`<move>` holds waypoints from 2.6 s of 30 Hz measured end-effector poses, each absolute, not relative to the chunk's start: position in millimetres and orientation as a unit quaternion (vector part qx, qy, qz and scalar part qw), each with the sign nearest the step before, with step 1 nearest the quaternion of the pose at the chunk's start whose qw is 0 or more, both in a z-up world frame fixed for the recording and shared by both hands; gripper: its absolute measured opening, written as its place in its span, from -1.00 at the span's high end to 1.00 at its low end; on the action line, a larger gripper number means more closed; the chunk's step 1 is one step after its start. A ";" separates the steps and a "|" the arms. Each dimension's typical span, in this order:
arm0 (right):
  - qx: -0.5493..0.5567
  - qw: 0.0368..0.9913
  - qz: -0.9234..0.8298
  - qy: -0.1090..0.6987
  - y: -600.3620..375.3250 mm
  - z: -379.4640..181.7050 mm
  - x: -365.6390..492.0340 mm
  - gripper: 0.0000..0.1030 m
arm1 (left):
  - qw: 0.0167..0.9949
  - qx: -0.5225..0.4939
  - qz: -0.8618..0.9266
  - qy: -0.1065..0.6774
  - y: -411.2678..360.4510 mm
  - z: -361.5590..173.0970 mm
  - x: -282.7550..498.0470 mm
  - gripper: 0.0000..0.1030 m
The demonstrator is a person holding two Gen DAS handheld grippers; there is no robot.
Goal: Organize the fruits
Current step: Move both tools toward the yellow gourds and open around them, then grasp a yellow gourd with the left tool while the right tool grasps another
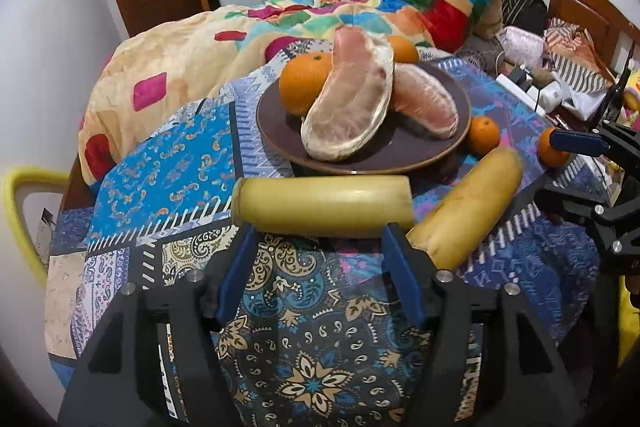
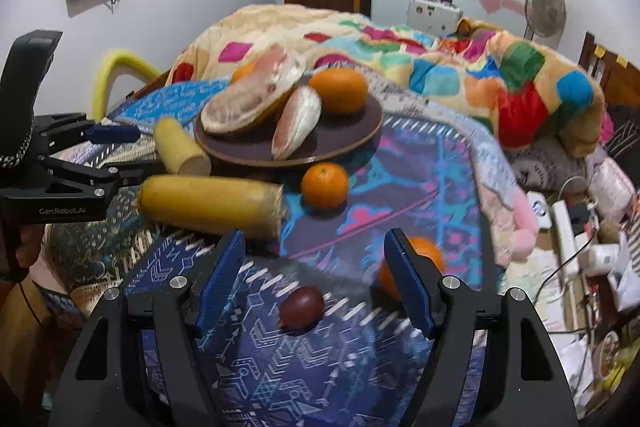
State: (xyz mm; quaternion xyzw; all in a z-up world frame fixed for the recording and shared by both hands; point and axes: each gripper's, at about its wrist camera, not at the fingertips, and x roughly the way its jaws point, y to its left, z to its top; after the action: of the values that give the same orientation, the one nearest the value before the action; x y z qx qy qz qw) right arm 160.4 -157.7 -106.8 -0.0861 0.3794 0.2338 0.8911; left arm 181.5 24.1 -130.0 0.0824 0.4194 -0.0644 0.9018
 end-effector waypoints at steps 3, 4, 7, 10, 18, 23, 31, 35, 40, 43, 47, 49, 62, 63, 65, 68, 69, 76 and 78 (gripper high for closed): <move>-0.098 0.892 0.232 0.374 -148.4 -110.8 159.1 -0.35 | 0.901 0.072 -0.073 0.421 28.4 -133.1 181.6 -0.25; -0.101 0.892 0.233 0.375 -145.0 -111.7 158.7 -0.35 | 0.900 0.068 -0.077 0.423 29.3 -134.1 181.5 -0.25; -0.099 0.888 0.238 0.381 -139.5 -115.5 160.7 -0.35 | 0.897 0.065 -0.092 0.427 28.3 -137.0 176.3 -0.25; -0.098 0.887 0.239 0.382 -137.9 -117.3 160.3 -0.35 | 0.893 0.082 -0.105 0.429 19.8 -141.7 168.0 -0.25; -0.093 0.889 0.232 0.383 -142.8 -114.5 153.3 -0.36 | 0.894 0.088 -0.121 0.422 -0.5 -142.2 154.2 -0.24; -0.091 0.892 0.229 0.378 -149.4 -105.3 146.8 -0.36 | 0.895 0.088 -0.132 0.416 -18.2 -142.9 145.2 -0.24; -0.082 0.898 0.227 0.368 -153.2 -91.1 142.1 -0.37 | 0.906 0.077 -0.103 0.403 -16.0 -133.9 148.2 -0.30; -0.077 0.899 0.233 0.363 -150.8 -90.7 142.5 -0.43 | 0.912 0.057 -0.065 0.401 3.0 -128.9 165.5 -0.34; -0.066 0.893 0.246 0.371 -142.9 -96.9 148.1 -0.45 | 0.909 0.059 -0.057 0.408 6.0 -134.4 185.5 -0.24; -0.057 0.889 0.254 0.376 -138.4 -99.9 151.6 -0.54 | 0.911 0.059 -0.059 0.405 5.7 -136.3 185.0 -0.13; -0.047 0.884 0.263 0.384 -131.4 -103.1 157.4 -0.55 | 0.908 0.057 -0.073 0.408 10.6 -136.7 175.9 0.30; -0.045 0.881 0.267 0.388 -127.6 -105.0 159.0 -0.55 | 0.907 0.057 -0.071 0.412 16.4 -137.1 171.0 0.47; -0.050 0.880 0.254 0.398 -117.0 -118.1 160.5 -0.54 | 0.896 0.051 -0.019 0.440 77.1 -134.9 152.4 0.69; -0.045 0.878 0.256 0.401 -119.1 -118.0 161.1 -0.54 | 0.896 0.048 -0.021 0.441 79.5 -133.3 150.7 0.69; -0.035 0.874 0.261 0.407 -123.1 -117.9 163.1 -0.54 | 0.897 0.042 -0.029 0.439 80.5 -128.3 147.3 0.65; -0.023 0.869 0.266 0.418 -125.2 -118.6 167.5 -0.54 | 0.900 0.035 -0.032 0.433 77.0 -120.6 147.4 -0.17; -0.020 0.868 0.266 0.420 -124.4 -119.1 168.4 -0.54 | 0.904 0.035 -0.029 0.425 74.8 -118.2 148.3 -0.37; 0.008 0.861 0.265 0.434 -124.6 -124.2 179.1 -0.45 | 0.906 0.052 -0.020 0.420 58.5 -124.7 175.5 -0.37; 0.008 0.862 0.267 0.431 -124.8 -123.3 177.6 -0.41 | 0.903 0.056 -0.017 0.425 55.8 -131.4 185.4 -0.32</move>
State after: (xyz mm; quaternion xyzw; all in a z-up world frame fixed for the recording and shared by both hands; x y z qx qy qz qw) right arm 177.6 -124.8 -123.3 0.0080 0.4310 0.2674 0.8618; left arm 185.4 55.8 -131.4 0.0564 0.4254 -0.0169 0.9031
